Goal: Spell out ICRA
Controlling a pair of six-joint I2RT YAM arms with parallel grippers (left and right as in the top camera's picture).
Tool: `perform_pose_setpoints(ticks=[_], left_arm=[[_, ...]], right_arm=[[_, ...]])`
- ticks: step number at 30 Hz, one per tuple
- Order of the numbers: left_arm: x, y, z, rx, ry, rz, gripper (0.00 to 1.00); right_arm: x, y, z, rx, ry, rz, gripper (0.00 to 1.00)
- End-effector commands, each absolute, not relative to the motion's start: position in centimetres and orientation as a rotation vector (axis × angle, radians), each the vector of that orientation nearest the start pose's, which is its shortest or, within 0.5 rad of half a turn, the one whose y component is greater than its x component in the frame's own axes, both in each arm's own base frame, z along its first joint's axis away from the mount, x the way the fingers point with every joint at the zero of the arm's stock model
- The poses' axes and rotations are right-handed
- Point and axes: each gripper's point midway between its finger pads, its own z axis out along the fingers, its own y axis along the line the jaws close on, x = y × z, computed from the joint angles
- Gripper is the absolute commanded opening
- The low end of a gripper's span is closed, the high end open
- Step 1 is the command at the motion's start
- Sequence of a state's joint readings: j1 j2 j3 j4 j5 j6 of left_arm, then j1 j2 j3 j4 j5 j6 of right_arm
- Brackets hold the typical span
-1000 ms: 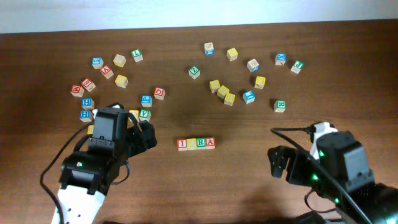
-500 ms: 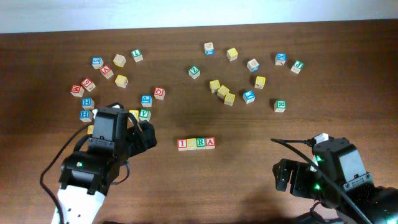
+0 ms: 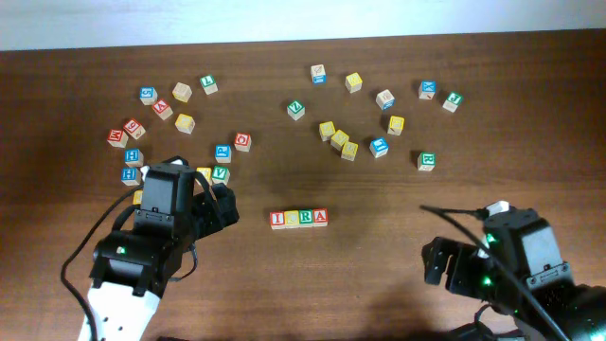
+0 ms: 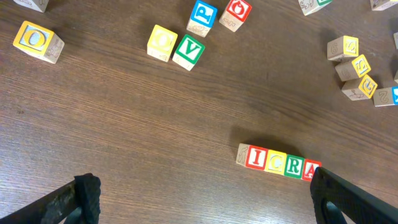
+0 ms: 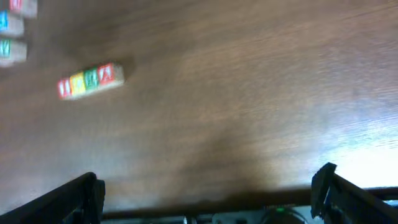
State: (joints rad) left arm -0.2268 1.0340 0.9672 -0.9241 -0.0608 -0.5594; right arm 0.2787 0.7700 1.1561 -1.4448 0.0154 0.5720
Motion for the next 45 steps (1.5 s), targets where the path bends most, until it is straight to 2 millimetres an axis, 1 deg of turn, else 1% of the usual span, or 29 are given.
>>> perform_pose_setpoints(ticks=[1,2,4,6,8,11,12,14,17,23,25,27,30,32,37,42,45], left_arm=[[26.7,-4.6,18.5,-0.450,2.511,-0.207,0.99],[26.7,-4.6,18.5,-0.450,2.511,-0.206,0.99],[26.7,-4.6,18.5,-0.450,2.511,-0.206,0.99],[26.7,-4.6,18.5,-0.450,2.511,-0.207,0.99],[26.7,-4.6,18.5,-0.450,2.511,-0.206,0.99],[26.7,-4.6,18.5,-0.450,2.511,-0.206,0.99],[26.7,-4.6,18.5,-0.450,2.511,-0.206,0.99],[26.7,-4.6,18.5,-0.450,2.511,-0.206,0.99],[26.7,-4.6,18.5,-0.450,2.511,-0.206,0.99],[26.7,-4.6,18.5,-0.450,2.511,-0.206,0.99],[26.7,-4.6,18.5,-0.450,2.511,-0.206,0.99],[26.7,-4.6,18.5,-0.450,2.511,-0.206,0.99],[26.7,-4.6,18.5,-0.450,2.511,-0.206,0.99],[26.7,-4.6,18.5,-0.450,2.511,-0.206,0.99],[26.7,-4.6,18.5,-0.450,2.511,-0.207,0.99],[26.7,-4.6,18.5,-0.451,2.510,-0.207,0.99],[26.7,-4.6,18.5,-0.450,2.511,-0.206,0.99]], right_arm=[[16.0,2.5,24.6,0.415,2.513,0.219,0.98],[16.7,2.2,25.5,0.360,2.450,0.208,0.98],[17.8,1.7,26.6,0.309,2.354,0.192,0.98],[18.5,1.7,27.1,0.248,2.278,0.195,0.98],[18.9,1.7,27.2,0.209,2.236,0.200,0.99],[19.4,1.5,26.5,0.210,2.177,0.210,0.98],[19.6,1.4,25.9,0.212,2.156,0.208,0.98],[20.2,1.8,25.0,0.146,2.095,0.209,0.98],[21.1,1.8,23.3,0.137,2.002,0.217,0.98],[22.1,1.8,20.5,0.126,1.897,0.223,0.98],[22.3,1.9,20.0,0.110,1.877,0.217,0.98],[22.4,2.0,20.0,0.072,1.846,0.202,0.98],[22.7,2.0,20.5,0.049,1.800,0.187,0.99],[22.6,2.0,21.2,0.021,1.767,0.167,0.98],[22.5,1.3,22.2,0.042,1.720,0.141,0.98],[22.3,1.3,22.4,0.038,1.703,0.140,0.98],[22.2,1.3,21.5,0.037,1.693,0.141,0.98]])
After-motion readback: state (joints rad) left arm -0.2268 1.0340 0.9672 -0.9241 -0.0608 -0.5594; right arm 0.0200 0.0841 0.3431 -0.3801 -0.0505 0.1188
